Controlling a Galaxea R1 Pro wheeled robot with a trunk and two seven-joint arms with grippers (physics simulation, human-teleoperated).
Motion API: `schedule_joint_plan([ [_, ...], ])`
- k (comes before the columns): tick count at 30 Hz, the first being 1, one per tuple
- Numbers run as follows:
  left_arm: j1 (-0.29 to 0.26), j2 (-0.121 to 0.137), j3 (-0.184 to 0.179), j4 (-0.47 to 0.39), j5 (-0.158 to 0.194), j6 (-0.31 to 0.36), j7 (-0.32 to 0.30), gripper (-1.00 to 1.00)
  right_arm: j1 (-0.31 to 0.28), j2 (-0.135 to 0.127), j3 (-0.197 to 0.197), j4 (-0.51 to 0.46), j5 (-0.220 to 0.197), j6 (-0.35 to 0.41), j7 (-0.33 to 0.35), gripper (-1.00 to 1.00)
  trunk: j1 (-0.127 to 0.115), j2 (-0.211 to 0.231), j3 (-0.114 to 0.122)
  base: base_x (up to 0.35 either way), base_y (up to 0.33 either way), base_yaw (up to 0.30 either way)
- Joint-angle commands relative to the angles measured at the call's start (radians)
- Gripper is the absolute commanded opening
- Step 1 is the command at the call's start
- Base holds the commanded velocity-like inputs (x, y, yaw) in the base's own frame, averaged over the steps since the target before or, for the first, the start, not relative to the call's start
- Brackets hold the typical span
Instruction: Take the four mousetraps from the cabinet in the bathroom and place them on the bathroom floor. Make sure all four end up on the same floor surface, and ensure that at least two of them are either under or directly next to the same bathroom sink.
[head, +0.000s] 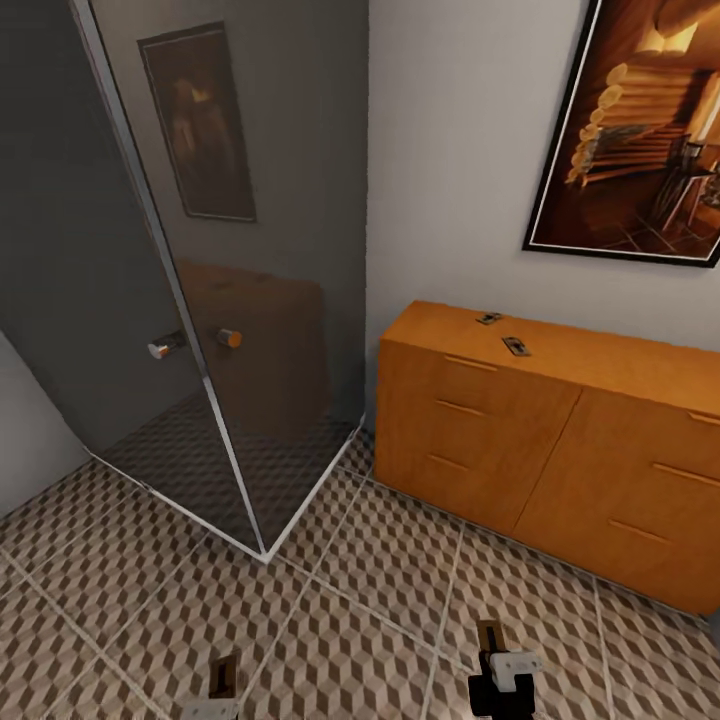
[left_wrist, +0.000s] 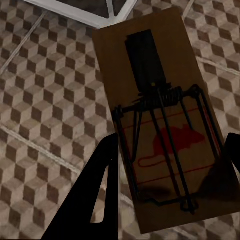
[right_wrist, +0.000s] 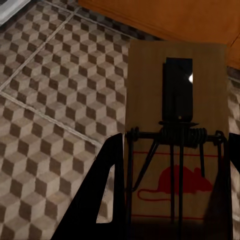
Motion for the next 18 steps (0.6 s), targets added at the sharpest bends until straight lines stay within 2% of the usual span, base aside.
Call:
schedule_joint_plan([
  [1, -0.002, -0.001, -0.008, 0.004, 0.007, -0.006, 0.004, -1.0, 0.0, 0.0, 0.002, 0.002, 0.002, -0.002, -0.002, -1.0, 0.0, 0.0, -0.001, 0.0, 0.0, 0.257],
  [18, -0.002, -0.001, -0.008, 0.004, 0.007, -0.006, 0.004, -1.0, 0.0, 0.0, 0.002, 0.004, 0.002, -0.002, -0.002, -1.0, 0.0, 0.0, -0.001, 0.0, 0.0, 0.257],
])
